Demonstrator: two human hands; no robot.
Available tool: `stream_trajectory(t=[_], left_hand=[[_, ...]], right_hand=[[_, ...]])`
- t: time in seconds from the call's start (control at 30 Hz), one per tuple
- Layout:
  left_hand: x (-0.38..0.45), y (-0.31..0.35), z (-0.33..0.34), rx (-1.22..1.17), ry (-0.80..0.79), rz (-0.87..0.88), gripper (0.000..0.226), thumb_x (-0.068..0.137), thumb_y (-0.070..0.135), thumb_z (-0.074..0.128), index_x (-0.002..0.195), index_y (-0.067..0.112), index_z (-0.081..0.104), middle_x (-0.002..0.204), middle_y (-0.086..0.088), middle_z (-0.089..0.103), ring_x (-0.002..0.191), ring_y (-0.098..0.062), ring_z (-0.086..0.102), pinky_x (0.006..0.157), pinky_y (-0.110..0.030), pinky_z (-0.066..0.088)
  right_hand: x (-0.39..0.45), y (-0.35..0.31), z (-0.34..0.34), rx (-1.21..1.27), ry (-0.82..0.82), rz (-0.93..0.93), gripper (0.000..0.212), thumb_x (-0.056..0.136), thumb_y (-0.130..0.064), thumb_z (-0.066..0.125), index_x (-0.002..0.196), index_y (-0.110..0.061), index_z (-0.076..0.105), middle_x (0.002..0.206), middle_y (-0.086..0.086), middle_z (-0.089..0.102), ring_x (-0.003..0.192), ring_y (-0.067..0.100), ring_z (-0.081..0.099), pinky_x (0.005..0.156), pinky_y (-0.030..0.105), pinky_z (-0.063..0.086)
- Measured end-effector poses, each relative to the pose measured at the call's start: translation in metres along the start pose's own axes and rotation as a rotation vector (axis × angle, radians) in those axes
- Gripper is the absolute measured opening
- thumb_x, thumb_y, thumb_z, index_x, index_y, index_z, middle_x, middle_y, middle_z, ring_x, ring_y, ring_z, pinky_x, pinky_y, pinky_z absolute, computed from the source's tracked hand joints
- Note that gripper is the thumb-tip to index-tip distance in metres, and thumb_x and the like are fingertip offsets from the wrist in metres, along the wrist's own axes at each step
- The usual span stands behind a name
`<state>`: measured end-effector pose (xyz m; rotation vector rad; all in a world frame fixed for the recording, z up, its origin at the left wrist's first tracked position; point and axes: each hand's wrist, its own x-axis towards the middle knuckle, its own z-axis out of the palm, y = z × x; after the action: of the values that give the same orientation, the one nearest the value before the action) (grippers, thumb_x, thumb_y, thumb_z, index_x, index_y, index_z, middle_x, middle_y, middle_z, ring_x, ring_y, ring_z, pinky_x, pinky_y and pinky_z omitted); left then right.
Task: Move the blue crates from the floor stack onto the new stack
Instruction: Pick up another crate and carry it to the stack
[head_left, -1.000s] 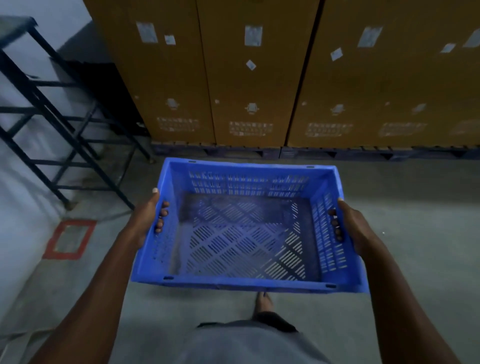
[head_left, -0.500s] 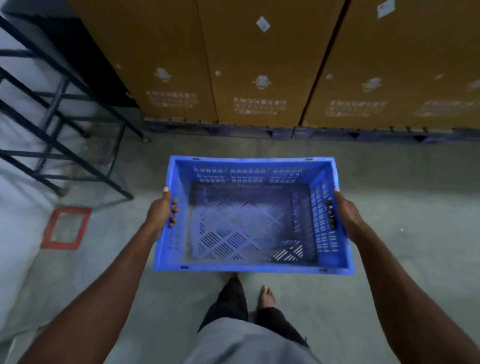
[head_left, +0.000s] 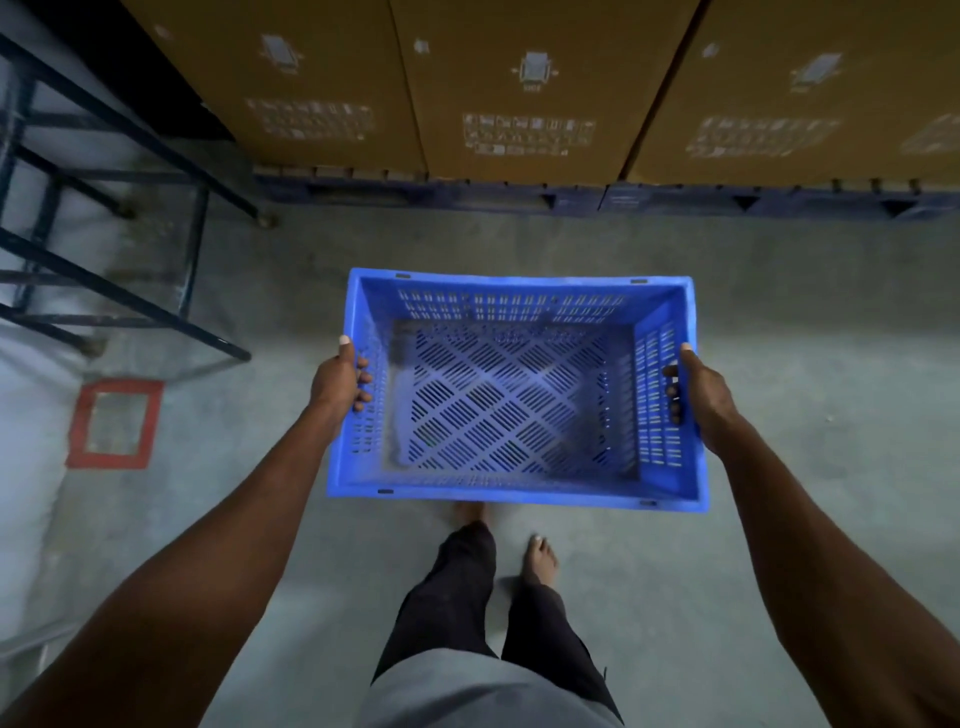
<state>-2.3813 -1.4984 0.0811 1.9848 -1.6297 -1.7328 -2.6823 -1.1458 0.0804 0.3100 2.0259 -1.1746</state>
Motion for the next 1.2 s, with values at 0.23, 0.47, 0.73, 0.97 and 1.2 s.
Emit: stream_trajectory(t=[0.23, 0.47, 0.73, 0.97, 1.2], left_hand=[[0.022, -0.006, 0.007, -0.007, 0.036, -0.012, 0.055, 0.104, 0.058, 0.027, 0.086, 0.015, 0.054, 0.072, -0.003, 0.052, 0.050, -0.019, 0.043, 0.046, -0.028, 0.031], [0.031, -0.011, 0.013, -0.003, 0.049, 0.012, 0.055, 0.104, 0.059, 0.027, 0.094, 0.013, 0.056, 0.072, -0.001, 0.052, 0.051, -0.018, 0.043, 0.047, -0.028, 0.032], [0.028, -0.021, 0.025, -0.057, 0.041, -0.014, 0.055, 0.105, 0.057, 0.027, 0.100, 0.010, 0.055, 0.071, -0.002, 0.050, 0.052, -0.018, 0.042, 0.049, -0.028, 0.031], [0.025, -0.024, 0.025, -0.037, 0.135, 0.084, 0.050, 0.106, 0.049, 0.034, 0.111, 0.006, 0.060, 0.080, -0.009, 0.056, 0.053, -0.019, 0.047, 0.049, -0.029, 0.037], [0.008, -0.026, 0.025, 0.234, 0.293, 0.228, 0.039, 0.103, 0.043, 0.044, 0.119, 0.009, 0.058, 0.113, -0.010, 0.063, 0.108, -0.034, 0.060, 0.087, -0.037, 0.045]], right_hand=[[0.029, 0.000, 0.016, 0.016, -0.030, 0.031, 0.052, 0.097, -0.060, 0.045, 0.090, -0.011, 0.058, 0.067, 0.005, 0.044, 0.052, 0.020, 0.038, 0.050, 0.032, 0.033], [0.043, 0.011, 0.012, 0.078, -0.054, 0.081, 0.056, 0.094, -0.066, 0.042, 0.089, -0.013, 0.058, 0.064, 0.004, 0.044, 0.049, 0.019, 0.037, 0.048, 0.029, 0.031], [0.045, 0.003, 0.004, 0.058, -0.060, 0.075, 0.057, 0.095, -0.066, 0.042, 0.091, -0.012, 0.058, 0.065, 0.005, 0.043, 0.051, 0.020, 0.036, 0.049, 0.030, 0.031], [0.042, 0.006, 0.007, 0.031, -0.009, 0.022, 0.053, 0.098, -0.060, 0.042, 0.087, -0.012, 0.061, 0.066, 0.006, 0.047, 0.051, 0.022, 0.039, 0.049, 0.032, 0.034], [0.032, 0.005, 0.009, -0.249, 0.103, -0.086, 0.057, 0.101, -0.055, 0.039, 0.106, -0.004, 0.062, 0.102, 0.024, 0.067, 0.085, 0.039, 0.064, 0.084, 0.046, 0.051]])
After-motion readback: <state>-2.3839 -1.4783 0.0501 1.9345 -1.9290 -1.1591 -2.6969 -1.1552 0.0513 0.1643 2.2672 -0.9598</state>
